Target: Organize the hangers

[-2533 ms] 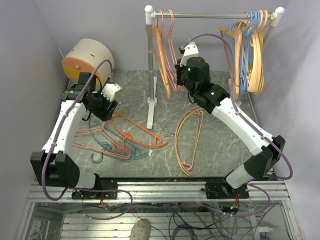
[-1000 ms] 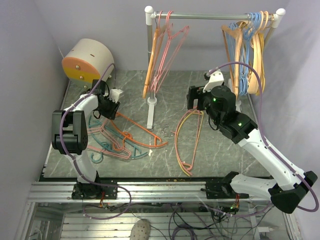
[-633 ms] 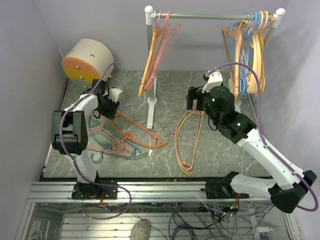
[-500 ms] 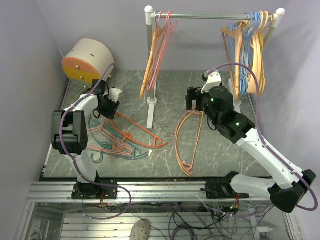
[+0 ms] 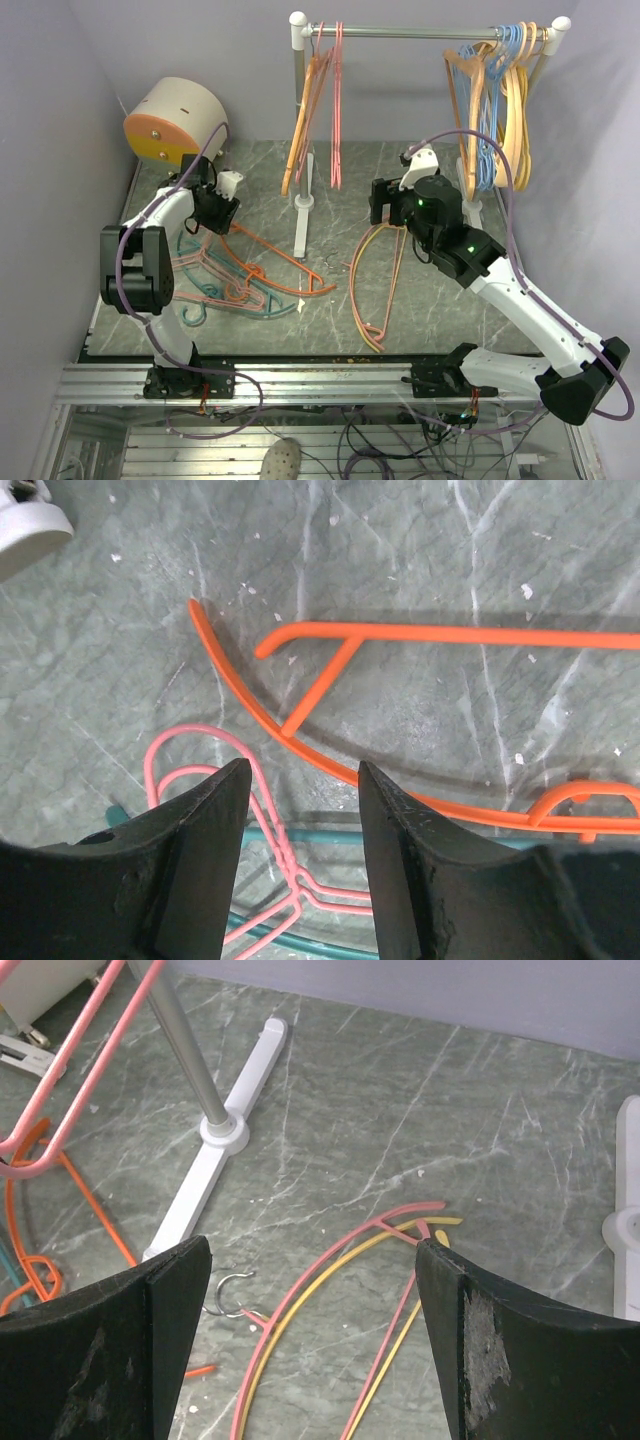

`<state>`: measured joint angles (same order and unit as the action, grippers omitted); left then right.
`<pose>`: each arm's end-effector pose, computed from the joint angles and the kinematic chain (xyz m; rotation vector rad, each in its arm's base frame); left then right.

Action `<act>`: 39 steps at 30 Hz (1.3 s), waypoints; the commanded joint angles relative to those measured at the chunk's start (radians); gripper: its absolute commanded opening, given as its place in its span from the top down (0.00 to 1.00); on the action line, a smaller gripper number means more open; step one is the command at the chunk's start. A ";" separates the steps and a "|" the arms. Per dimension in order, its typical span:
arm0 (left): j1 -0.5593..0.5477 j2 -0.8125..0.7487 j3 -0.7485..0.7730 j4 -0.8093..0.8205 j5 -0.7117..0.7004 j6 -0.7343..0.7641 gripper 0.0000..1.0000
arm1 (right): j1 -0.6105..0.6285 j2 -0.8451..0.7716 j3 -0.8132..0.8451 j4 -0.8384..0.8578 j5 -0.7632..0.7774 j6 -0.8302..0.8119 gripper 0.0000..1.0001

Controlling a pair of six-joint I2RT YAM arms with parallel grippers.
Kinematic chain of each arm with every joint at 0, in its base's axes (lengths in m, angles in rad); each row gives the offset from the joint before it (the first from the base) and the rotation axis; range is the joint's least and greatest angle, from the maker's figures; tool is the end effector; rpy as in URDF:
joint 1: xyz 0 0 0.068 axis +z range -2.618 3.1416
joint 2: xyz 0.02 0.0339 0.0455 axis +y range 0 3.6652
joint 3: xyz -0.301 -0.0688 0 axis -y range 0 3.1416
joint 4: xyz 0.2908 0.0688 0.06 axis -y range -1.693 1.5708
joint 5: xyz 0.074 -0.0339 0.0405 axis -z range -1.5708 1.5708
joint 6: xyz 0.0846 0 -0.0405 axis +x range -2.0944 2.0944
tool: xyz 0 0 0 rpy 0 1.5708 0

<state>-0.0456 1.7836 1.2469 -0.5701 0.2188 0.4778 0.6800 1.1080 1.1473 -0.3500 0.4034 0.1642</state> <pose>0.4329 -0.0381 0.1706 0.7490 2.5318 -0.1495 0.2684 0.1744 0.4078 -0.2041 1.8497 0.2065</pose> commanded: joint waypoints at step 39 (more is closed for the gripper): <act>0.026 0.042 -0.013 0.049 -0.053 0.004 0.47 | -0.002 0.009 -0.029 0.022 -0.008 -0.005 0.16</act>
<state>-0.0231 1.7981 1.2358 -0.5591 0.1856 0.4812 0.6800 1.1110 1.1217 -0.3447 0.3927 0.1642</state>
